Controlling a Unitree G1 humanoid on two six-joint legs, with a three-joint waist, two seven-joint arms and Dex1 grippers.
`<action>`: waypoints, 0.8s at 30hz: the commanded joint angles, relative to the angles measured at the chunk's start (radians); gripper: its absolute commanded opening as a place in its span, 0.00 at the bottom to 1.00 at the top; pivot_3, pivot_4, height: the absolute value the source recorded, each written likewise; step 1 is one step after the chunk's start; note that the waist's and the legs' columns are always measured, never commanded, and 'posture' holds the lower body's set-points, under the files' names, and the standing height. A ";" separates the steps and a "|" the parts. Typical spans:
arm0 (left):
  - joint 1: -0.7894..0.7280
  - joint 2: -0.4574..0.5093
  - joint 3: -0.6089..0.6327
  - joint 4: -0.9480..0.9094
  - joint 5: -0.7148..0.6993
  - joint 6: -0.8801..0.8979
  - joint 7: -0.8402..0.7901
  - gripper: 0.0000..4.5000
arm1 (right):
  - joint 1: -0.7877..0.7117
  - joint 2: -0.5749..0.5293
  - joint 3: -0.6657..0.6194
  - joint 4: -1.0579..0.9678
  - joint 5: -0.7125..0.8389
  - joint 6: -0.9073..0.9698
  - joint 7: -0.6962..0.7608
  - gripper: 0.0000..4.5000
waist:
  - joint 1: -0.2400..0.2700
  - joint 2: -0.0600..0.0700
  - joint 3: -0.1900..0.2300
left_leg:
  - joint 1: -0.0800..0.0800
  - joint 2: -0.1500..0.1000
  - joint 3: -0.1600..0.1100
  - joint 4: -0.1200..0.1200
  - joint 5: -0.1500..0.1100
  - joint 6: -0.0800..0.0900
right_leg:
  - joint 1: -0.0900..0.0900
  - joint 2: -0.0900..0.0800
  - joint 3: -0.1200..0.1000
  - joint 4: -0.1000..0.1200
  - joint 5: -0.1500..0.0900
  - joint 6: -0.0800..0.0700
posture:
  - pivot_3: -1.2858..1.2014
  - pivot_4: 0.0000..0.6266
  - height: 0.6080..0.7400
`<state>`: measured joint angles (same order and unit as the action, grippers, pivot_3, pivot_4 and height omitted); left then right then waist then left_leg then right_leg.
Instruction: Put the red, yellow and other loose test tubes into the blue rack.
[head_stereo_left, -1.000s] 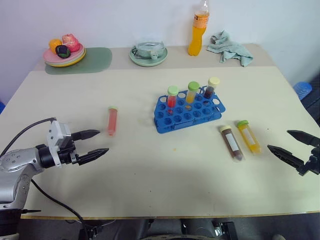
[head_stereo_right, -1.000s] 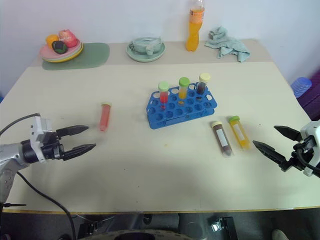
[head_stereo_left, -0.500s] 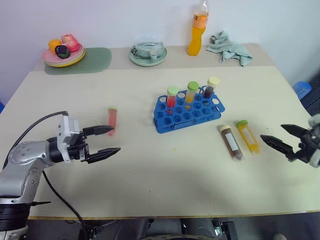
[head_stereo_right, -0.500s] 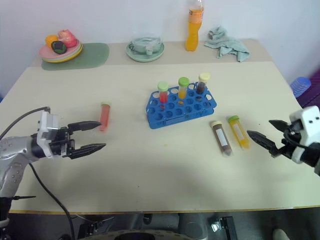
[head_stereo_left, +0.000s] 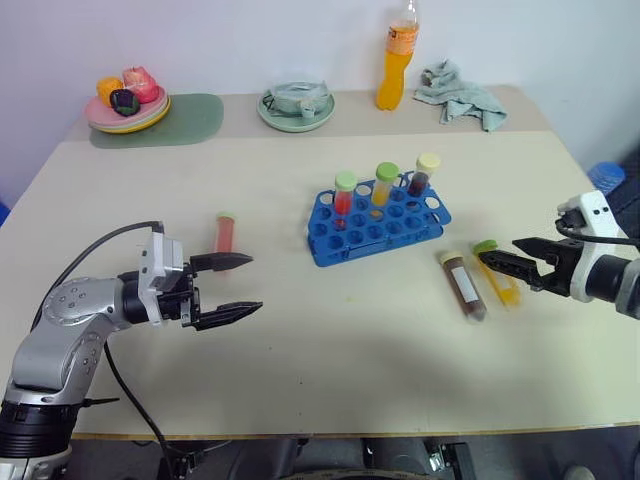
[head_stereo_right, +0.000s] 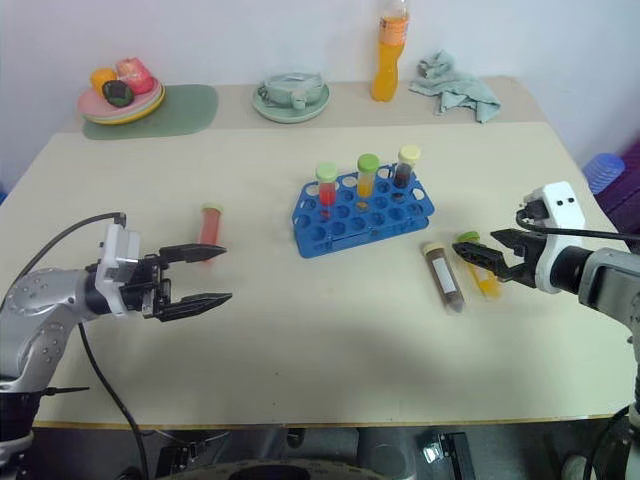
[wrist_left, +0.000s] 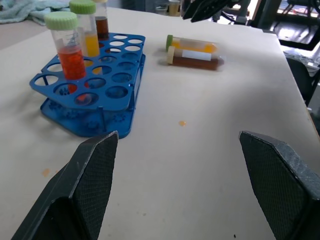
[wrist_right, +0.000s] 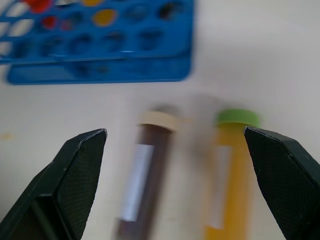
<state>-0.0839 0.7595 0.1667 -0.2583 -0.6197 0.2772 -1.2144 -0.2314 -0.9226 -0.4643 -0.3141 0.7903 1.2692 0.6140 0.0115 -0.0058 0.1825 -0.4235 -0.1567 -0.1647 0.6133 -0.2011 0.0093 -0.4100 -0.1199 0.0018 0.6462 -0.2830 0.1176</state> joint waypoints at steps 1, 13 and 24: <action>0.006 -0.002 0.003 -0.035 -0.001 -0.002 0.014 0.87 | -0.044 0.024 0.042 -0.033 0.037 0.057 -0.026 1.00 | 0.000 0.000 0.000 | 0.000 0.000 0.000 0.000 0.000 0.000 | 0.000 0.000 0.000 0.000 0.000 0.000 | 0.52 0.24 1.00; 0.042 -0.001 0.002 -0.090 -0.012 0.030 0.050 0.87 | -0.086 0.065 0.170 0.000 0.007 0.111 -0.054 1.00 | 0.001 0.000 0.000 | 0.000 0.000 0.000 0.001 0.000 0.000 | 0.000 0.000 0.000 0.000 0.001 0.002 | 0.52 0.24 1.00; 0.087 0.002 0.029 -0.165 -0.020 0.061 0.109 0.87 | -0.174 0.056 0.344 0.112 -0.112 0.050 -0.049 1.00 | -0.001 0.000 0.000 | 0.000 0.000 0.000 0.001 0.000 0.000 | 0.000 0.000 0.000 0.000 0.002 0.002 | 0.52 0.24 1.00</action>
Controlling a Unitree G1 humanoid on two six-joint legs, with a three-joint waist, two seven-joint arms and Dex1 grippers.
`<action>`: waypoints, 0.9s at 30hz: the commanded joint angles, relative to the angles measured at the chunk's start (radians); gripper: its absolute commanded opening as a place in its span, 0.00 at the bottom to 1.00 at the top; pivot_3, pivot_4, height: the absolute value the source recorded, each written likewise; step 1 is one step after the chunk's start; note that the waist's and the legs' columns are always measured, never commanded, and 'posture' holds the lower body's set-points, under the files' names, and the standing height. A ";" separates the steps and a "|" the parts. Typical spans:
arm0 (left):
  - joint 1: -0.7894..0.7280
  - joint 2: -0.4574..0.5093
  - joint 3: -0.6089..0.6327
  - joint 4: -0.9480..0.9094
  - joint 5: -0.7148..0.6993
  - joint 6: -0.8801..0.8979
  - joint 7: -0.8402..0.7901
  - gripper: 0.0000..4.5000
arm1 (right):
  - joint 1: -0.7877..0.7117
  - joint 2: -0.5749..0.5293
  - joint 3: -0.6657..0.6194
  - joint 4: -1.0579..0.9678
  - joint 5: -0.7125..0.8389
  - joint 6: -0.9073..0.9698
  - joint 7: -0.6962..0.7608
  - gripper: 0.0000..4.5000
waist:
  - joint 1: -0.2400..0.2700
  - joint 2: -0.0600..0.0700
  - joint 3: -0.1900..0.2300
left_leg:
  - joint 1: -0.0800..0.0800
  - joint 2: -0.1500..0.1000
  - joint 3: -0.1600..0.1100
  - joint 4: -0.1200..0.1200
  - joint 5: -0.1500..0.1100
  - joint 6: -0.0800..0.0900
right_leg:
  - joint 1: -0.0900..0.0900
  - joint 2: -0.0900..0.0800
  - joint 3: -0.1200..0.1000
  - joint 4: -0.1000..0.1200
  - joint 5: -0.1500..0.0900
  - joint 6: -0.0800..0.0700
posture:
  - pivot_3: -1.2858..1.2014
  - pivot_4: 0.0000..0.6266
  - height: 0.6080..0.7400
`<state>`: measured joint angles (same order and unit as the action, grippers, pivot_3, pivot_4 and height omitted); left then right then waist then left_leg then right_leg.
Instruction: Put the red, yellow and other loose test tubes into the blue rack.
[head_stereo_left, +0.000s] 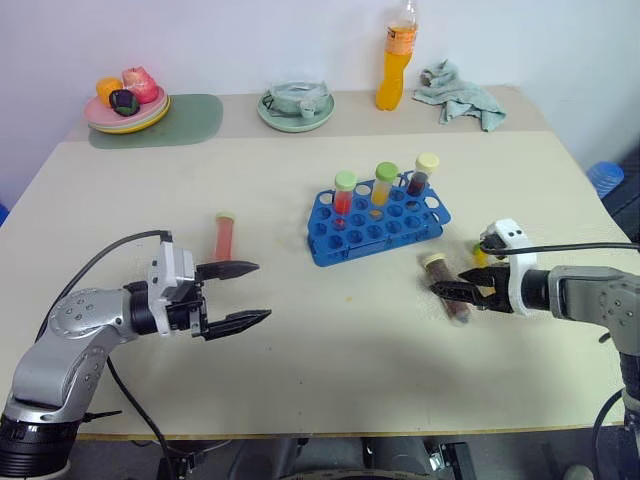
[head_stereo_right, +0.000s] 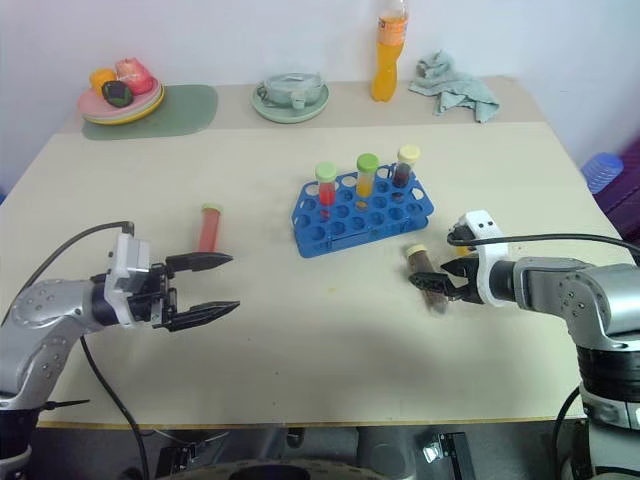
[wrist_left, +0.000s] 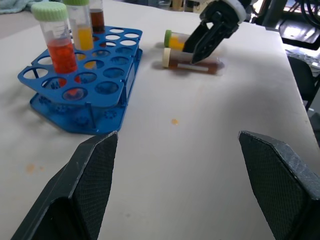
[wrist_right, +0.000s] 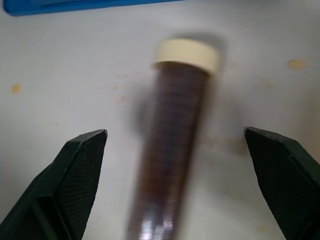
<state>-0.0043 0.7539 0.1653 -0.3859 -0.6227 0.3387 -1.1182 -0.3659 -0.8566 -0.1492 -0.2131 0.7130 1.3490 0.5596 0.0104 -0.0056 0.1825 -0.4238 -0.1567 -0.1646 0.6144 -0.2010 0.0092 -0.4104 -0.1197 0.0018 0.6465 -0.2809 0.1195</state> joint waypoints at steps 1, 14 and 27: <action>0.012 0.007 0.033 -0.041 -0.016 -0.001 0.017 0.87 | -0.050 -0.010 0.047 0.021 -0.050 -0.040 0.003 1.00 | 0.001 0.000 0.000 | 0.000 0.000 0.000 0.000 0.000 0.000 | 0.000 0.000 0.000 0.000 0.000 0.000 | 0.52 0.24 1.00; 0.034 0.002 0.028 -0.054 -0.003 -0.014 0.044 0.90 | -0.061 -0.031 0.226 -0.031 -0.186 -0.126 0.039 0.18 | 0.001 -0.001 -0.001 | 0.000 0.000 0.000 0.001 0.000 0.000 | 0.001 0.000 0.000 0.000 0.000 -0.001 | 0.52 0.24 1.00; -0.069 -0.021 -0.030 0.021 0.016 -0.025 0.025 0.90 | -0.021 -0.056 0.174 -0.169 -0.244 -0.233 0.059 0.18 | 0.002 0.000 0.000 | 0.000 0.000 0.000 0.001 0.000 -0.001 | 0.000 0.000 0.000 0.000 0.001 0.001 | 0.52 0.24 1.00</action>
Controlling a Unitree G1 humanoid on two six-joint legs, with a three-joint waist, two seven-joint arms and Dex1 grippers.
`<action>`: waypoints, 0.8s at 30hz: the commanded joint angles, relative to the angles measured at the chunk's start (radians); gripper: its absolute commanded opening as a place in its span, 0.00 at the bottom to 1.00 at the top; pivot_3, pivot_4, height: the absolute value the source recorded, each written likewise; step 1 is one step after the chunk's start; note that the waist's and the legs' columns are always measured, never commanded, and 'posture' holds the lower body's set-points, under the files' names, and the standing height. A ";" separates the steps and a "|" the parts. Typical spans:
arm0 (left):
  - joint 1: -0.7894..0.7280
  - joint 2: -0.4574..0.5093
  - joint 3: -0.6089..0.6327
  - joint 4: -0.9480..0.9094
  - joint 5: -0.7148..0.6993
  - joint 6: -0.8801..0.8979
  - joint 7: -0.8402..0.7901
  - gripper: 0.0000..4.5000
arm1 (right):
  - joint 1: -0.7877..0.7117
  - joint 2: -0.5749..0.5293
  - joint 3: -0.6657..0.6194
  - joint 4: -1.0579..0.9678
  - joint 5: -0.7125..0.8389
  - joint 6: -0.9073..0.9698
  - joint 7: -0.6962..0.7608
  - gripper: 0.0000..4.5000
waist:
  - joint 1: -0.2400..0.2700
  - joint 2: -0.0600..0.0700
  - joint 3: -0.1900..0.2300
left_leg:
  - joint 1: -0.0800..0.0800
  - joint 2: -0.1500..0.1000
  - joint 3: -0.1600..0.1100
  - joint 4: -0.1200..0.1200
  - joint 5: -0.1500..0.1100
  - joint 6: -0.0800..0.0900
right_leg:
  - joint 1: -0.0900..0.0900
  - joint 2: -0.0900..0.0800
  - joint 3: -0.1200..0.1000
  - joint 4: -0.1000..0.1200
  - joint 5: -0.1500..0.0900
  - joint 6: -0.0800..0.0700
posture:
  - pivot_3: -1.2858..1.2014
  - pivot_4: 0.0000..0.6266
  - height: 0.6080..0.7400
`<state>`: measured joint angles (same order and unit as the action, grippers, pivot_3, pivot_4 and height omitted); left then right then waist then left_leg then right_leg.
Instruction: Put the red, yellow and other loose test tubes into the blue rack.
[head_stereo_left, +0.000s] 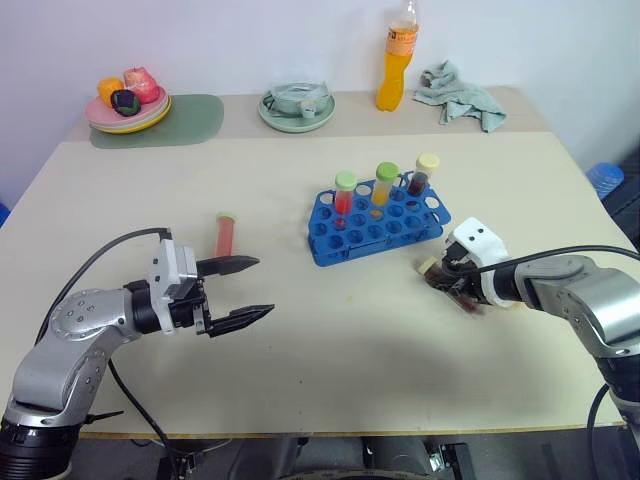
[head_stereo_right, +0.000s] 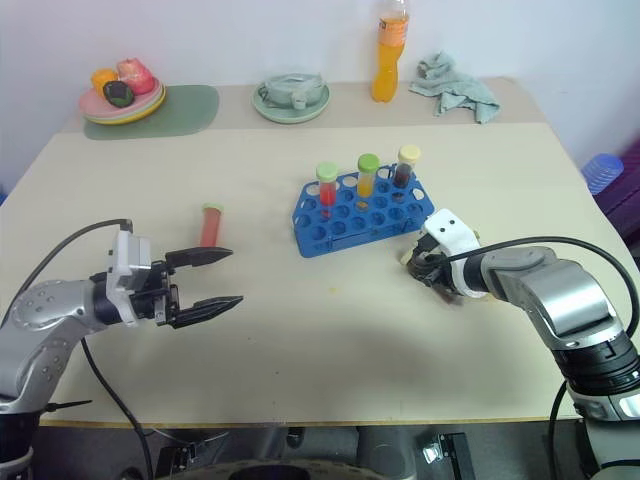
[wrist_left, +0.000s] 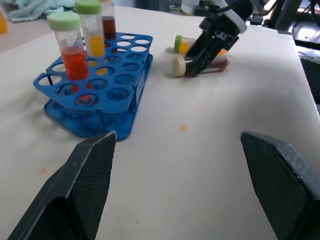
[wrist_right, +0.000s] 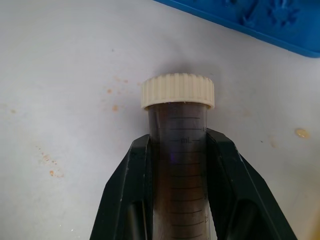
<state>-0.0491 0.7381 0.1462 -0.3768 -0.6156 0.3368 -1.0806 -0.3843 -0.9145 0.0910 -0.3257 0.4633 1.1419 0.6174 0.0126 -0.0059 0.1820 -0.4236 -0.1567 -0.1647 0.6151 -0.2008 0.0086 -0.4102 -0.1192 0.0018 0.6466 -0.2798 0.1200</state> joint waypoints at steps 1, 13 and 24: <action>-0.033 -0.007 -0.015 0.021 0.012 -0.026 -0.016 0.90 | 0.002 0.014 -0.092 -0.065 0.009 -0.047 -0.002 0.18 | 0.000 0.000 0.000 | 0.000 0.000 0.000 0.000 0.000 0.000 | 0.000 0.000 0.000 0.000 0.000 0.000 | 0.52 0.24 1.00; -0.127 -0.031 -0.048 0.114 0.034 -0.063 -0.046 0.90 | -0.059 0.288 -0.471 -0.078 0.146 -0.367 -0.060 0.18 | -0.001 0.000 0.000 | 0.000 0.000 0.000 0.000 0.000 0.000 | 0.000 0.000 0.000 0.000 0.001 0.001 | 0.52 0.24 1.00; -0.219 -0.101 -0.072 0.189 0.058 -0.086 -0.023 0.90 | -0.076 0.604 -0.441 0.227 0.009 -0.978 -0.104 0.18 | -0.004 0.001 0.000 | 0.002 0.000 -0.001 -0.001 0.002 -0.003 | 0.000 0.001 0.000 0.003 0.005 0.003 | 0.52 0.24 1.00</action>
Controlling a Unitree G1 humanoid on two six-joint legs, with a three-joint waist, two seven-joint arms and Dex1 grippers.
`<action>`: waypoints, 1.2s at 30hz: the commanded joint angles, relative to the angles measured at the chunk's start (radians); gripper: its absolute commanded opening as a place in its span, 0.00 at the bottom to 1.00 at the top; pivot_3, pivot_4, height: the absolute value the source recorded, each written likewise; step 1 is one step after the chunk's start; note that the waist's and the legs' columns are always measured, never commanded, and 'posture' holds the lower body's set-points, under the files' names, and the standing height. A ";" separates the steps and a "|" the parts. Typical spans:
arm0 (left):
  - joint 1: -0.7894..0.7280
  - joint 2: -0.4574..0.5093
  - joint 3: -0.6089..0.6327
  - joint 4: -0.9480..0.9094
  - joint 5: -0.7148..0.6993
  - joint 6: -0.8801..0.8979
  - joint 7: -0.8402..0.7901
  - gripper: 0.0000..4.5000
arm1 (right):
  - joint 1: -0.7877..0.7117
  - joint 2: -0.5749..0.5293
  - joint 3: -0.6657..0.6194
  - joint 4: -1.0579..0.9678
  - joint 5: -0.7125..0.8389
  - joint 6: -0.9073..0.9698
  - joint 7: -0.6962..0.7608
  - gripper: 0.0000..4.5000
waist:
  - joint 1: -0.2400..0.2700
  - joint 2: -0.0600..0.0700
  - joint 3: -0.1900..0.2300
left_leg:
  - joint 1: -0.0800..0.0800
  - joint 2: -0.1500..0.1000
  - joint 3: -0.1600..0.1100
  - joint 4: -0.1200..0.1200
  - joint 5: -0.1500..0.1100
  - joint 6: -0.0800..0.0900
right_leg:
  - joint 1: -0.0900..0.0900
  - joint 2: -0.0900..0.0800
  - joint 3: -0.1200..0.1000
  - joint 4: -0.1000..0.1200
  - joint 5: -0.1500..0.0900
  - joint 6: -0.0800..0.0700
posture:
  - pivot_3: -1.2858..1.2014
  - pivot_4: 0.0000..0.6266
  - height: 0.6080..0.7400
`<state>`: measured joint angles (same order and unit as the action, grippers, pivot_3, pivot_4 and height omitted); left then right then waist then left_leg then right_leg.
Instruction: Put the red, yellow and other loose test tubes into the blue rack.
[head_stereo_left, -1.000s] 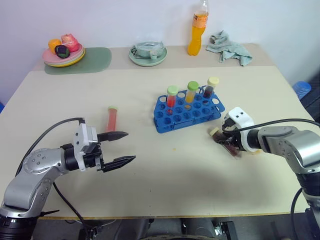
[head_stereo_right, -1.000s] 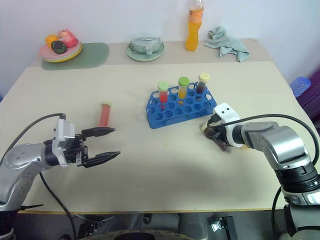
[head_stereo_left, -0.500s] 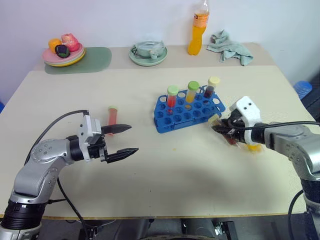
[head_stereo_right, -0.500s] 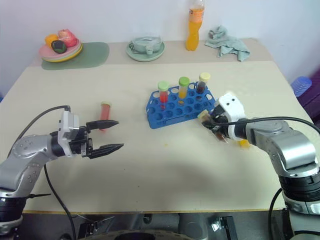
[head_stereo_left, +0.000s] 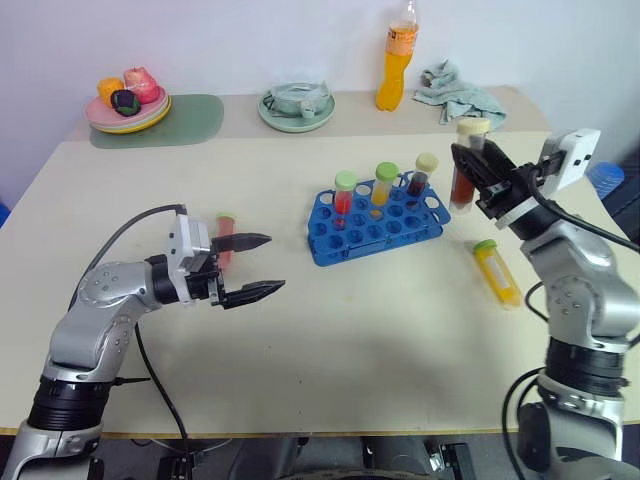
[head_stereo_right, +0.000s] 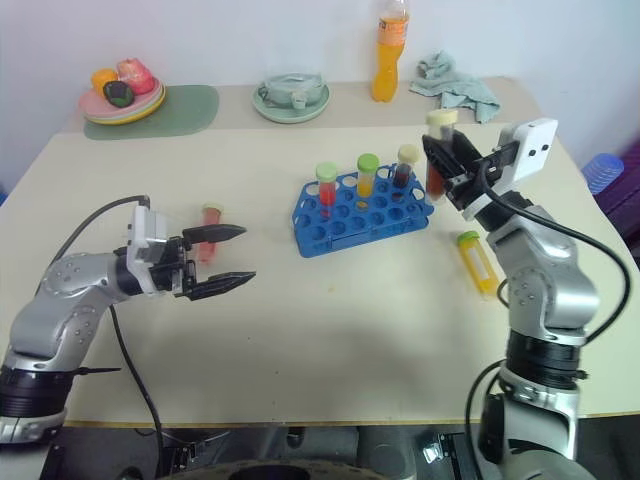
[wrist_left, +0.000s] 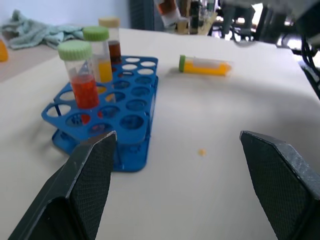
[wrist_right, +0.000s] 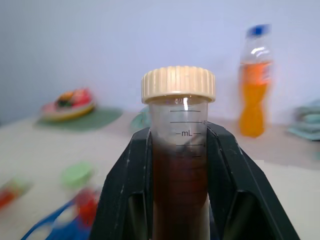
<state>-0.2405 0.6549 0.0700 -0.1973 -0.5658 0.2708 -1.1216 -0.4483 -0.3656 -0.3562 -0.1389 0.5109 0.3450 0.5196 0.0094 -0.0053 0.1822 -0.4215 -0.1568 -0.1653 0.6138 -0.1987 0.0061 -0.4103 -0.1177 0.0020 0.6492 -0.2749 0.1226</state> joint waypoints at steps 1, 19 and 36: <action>-0.044 -0.033 0.003 0.020 0.009 -0.018 0.033 0.90 | -0.009 0.087 0.011 0.077 -0.053 -0.246 -0.010 0.18 | -0.001 0.000 0.000 | 0.000 0.000 0.000 0.000 0.000 0.000 | 0.000 0.000 0.000 0.000 0.000 0.000 | 0.52 0.24 1.00; -0.088 -0.098 0.001 -0.040 0.001 0.033 0.161 0.90 | -0.074 0.180 0.053 0.535 -0.064 -0.596 0.131 0.18 | -0.026 0.001 0.000 | 0.005 0.000 -0.001 -0.001 0.001 -0.002 | 0.001 0.002 0.001 0.004 0.001 -0.001 | 0.52 0.24 1.00; -0.008 -0.094 0.015 -0.149 -0.054 0.095 0.202 0.90 | -0.162 0.166 0.050 0.857 -0.116 -0.811 0.155 0.18 | -0.025 0.001 0.000 | 0.011 0.000 0.000 -0.002 0.001 -0.002 | 0.005 0.004 0.004 0.004 0.000 -0.001 | 0.52 0.24 1.00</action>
<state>-0.2481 0.5518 0.0626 -0.3166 -0.6015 0.3665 -0.9146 -0.6127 -0.1945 -0.3060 0.6876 0.4106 -0.4426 0.6772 -0.0153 -0.0042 0.1818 -0.4098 -0.1565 -0.1655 0.6114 -0.1974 0.0039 -0.4050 -0.1135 0.0057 0.6532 -0.2745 0.1215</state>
